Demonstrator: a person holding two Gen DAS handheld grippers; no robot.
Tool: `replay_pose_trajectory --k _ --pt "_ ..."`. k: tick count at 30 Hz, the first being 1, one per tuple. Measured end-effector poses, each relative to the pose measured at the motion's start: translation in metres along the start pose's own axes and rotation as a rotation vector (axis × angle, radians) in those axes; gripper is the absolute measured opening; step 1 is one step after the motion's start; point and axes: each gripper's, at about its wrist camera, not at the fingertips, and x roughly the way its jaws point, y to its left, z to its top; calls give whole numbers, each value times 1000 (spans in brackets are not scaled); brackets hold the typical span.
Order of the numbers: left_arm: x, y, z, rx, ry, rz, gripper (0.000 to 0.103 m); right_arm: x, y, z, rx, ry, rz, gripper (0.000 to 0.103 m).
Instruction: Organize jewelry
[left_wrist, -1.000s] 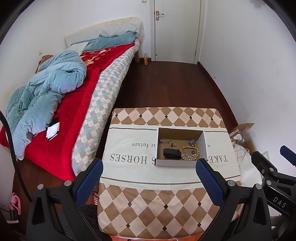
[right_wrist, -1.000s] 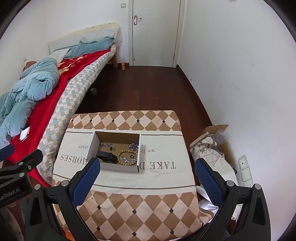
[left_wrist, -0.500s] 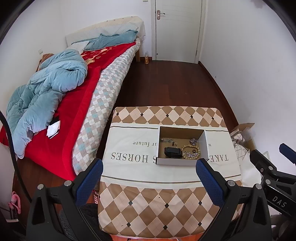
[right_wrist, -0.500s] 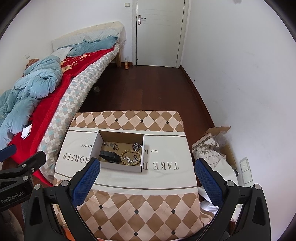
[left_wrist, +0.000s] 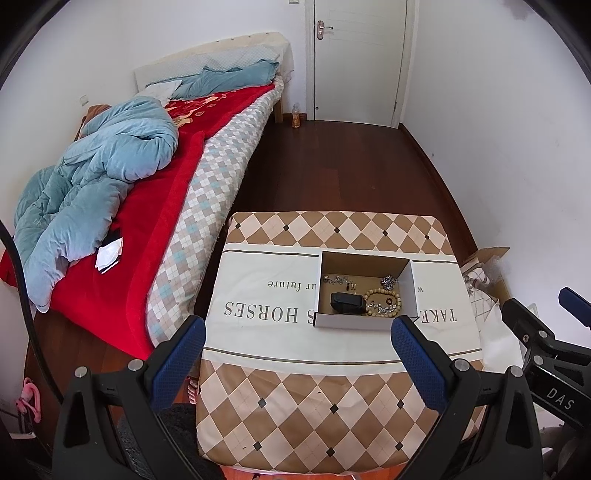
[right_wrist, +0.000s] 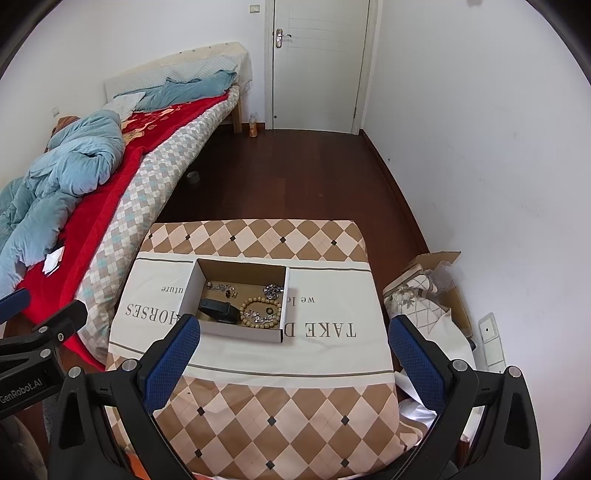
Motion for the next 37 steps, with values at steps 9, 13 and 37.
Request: replay_pose_trajectory --k 9,13,37 --pt "0 -1 0 1 -1 0 102 0 -1 -1 -3 2 -3 103" --pt "-1 0 -2 4 -5 -4 102 -1 -2 -1 0 0 -4 103" --pt "-4 6 -4 -2 -4 -24 102 -9 0 0 -15 -1 -13 103"
